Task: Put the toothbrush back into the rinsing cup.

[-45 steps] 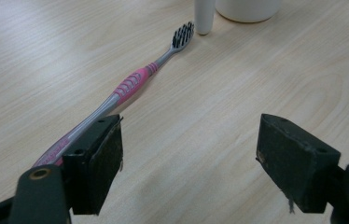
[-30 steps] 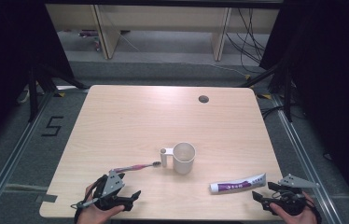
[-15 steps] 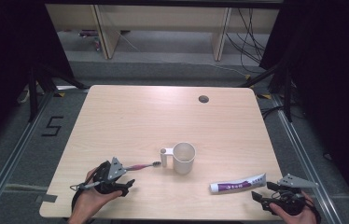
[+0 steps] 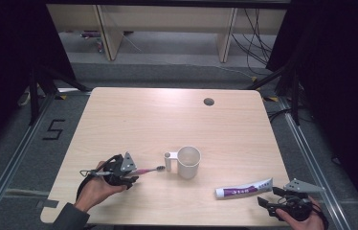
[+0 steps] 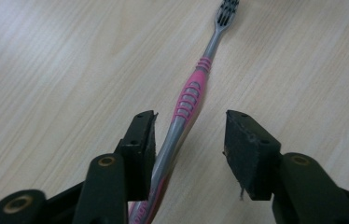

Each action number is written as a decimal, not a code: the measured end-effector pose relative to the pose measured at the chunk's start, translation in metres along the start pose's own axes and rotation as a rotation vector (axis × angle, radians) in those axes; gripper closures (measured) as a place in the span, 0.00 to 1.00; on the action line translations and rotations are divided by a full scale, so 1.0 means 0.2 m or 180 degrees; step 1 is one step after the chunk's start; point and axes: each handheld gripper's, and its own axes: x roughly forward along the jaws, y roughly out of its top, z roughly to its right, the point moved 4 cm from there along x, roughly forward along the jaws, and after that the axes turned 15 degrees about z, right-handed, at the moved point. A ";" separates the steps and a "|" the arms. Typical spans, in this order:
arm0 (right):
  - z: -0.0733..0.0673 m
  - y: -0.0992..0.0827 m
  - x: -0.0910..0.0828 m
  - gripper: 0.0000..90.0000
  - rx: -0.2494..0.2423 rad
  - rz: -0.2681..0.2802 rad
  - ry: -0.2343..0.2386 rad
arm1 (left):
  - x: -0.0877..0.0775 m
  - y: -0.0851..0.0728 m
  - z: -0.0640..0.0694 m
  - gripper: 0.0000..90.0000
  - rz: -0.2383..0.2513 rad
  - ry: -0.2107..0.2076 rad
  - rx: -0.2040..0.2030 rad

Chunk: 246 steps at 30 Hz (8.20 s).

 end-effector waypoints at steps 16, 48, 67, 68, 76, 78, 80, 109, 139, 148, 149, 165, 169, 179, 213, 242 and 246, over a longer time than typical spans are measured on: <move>0.00 0.00 0.01 0.27 -0.0033 0.0006 0.0061 | 0.10 0.06 -0.04 0.73 -0.0352 -0.0276 0.0099; -0.02 -0.01 0.02 0.28 0.0094 -0.0058 0.0108 | 0.17 0.09 -0.09 0.90 -0.1025 -0.0475 -0.0343; -0.02 -0.01 0.02 0.28 -0.0008 -0.0060 0.0158 | 0.21 0.13 -0.07 0.91 -0.1475 -0.0562 -0.0160; -0.02 -0.01 0.02 0.28 -0.0008 -0.0060 0.0158 | 0.21 0.13 -0.07 0.92 -0.1475 -0.0562 -0.0160; -0.02 -0.01 0.02 0.28 -0.0004 -0.0052 0.0162 | 0.14 0.15 -0.12 0.92 -0.1178 -0.0514 -0.0194; -0.02 -0.01 0.02 0.28 -0.0002 -0.0051 0.0154 | 0.13 0.15 -0.13 0.92 -0.1125 -0.0517 -0.0202; -0.03 -0.01 0.02 0.28 0.0093 -0.0070 0.0165 | 0.10 0.16 -0.14 0.92 -0.0995 -0.0493 -0.0239; -0.02 -0.01 0.02 0.28 -0.0015 -0.0042 0.0139 | -0.09 0.34 -0.17 0.92 0.0973 0.0016 -0.0731; -0.03 -0.01 0.02 0.28 0.0084 -0.0062 0.0152 | -0.10 0.45 -0.13 0.92 0.2229 0.0375 -0.1131; -0.03 -0.01 0.02 0.28 0.0099 -0.0069 0.0160 | -0.12 0.51 -0.10 0.92 0.2334 0.0299 -0.1120; -0.03 -0.01 0.02 0.28 0.0099 -0.0069 0.0160 | -0.12 0.51 -0.10 0.92 0.2334 0.0299 -0.1120; -0.02 -0.01 0.02 0.28 -0.0022 -0.0002 0.0172 | -0.12 0.64 -0.03 0.92 0.2577 0.0174 -0.1096; -0.02 -0.01 0.02 0.28 0.0010 -0.0010 0.0161 | -0.11 0.65 -0.01 0.92 0.2595 0.0131 -0.1099; -0.02 -0.01 0.02 0.28 -0.0009 -0.0009 0.0171 | -0.07 0.66 0.01 0.92 0.2595 0.0061 -0.1119; -0.03 -0.01 0.02 0.28 0.0043 -0.0030 0.0155 | 0.07 0.56 0.06 0.91 0.2416 0.0019 -0.1135; -0.03 -0.01 0.02 0.28 0.0000 -0.0055 0.0163 | 0.12 0.45 0.12 0.86 0.2179 -0.0043 -0.1084; -0.03 -0.01 0.02 0.28 -0.0005 -0.0044 0.0169 | 0.12 0.45 0.13 0.82 0.2173 -0.0049 -0.1085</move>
